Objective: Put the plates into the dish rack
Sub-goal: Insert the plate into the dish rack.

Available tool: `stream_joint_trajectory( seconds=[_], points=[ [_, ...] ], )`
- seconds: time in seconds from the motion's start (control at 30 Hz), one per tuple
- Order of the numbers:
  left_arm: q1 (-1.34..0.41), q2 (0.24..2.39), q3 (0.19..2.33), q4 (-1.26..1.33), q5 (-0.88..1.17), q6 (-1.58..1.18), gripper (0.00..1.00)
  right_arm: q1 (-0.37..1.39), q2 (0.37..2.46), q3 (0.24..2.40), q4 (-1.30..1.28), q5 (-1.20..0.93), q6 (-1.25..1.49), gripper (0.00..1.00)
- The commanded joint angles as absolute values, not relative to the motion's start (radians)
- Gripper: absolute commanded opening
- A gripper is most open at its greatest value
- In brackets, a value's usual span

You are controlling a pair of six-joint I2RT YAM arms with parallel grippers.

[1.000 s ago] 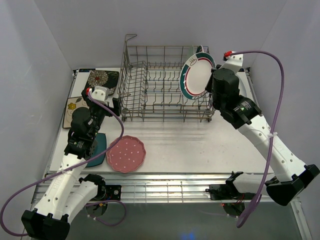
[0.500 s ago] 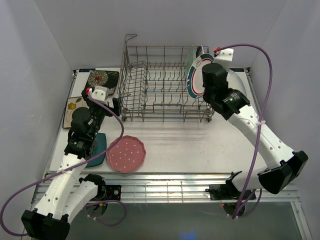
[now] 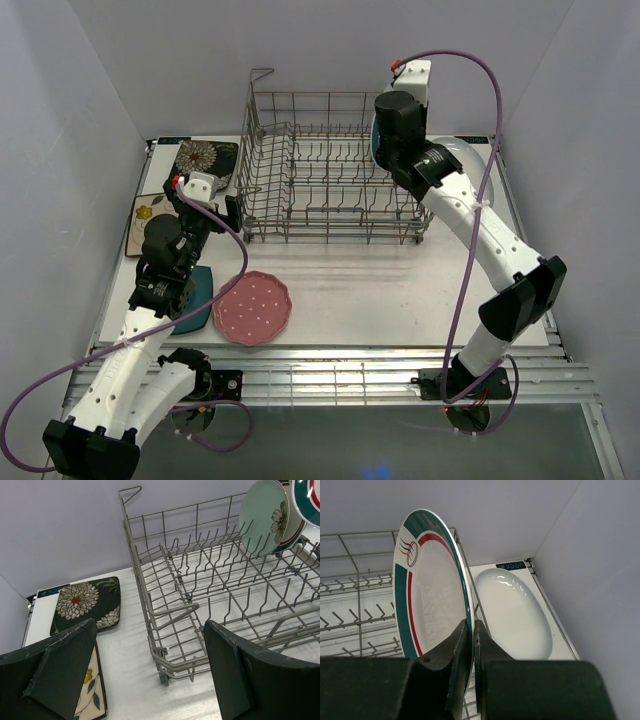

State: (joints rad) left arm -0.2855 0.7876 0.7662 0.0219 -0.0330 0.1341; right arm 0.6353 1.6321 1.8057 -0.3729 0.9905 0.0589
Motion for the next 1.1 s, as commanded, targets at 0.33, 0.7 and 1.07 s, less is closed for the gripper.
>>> stream_joint_trajectory(
  seconds=[0.33,0.7,1.07],
  points=[
    [-0.290,0.782,0.764,0.028,-0.017,0.132,0.98,0.635,1.812,1.997,-0.042,1.126,-0.207,0.08],
    [-0.290,0.785,0.761,0.028,-0.012,0.130,0.98,0.640,1.976,2.094,0.141,1.154,-0.370,0.08],
    [-0.290,0.787,0.759,0.028,-0.011,0.130,0.98,0.641,2.109,2.151,0.276,1.161,-0.489,0.08]
  ],
)
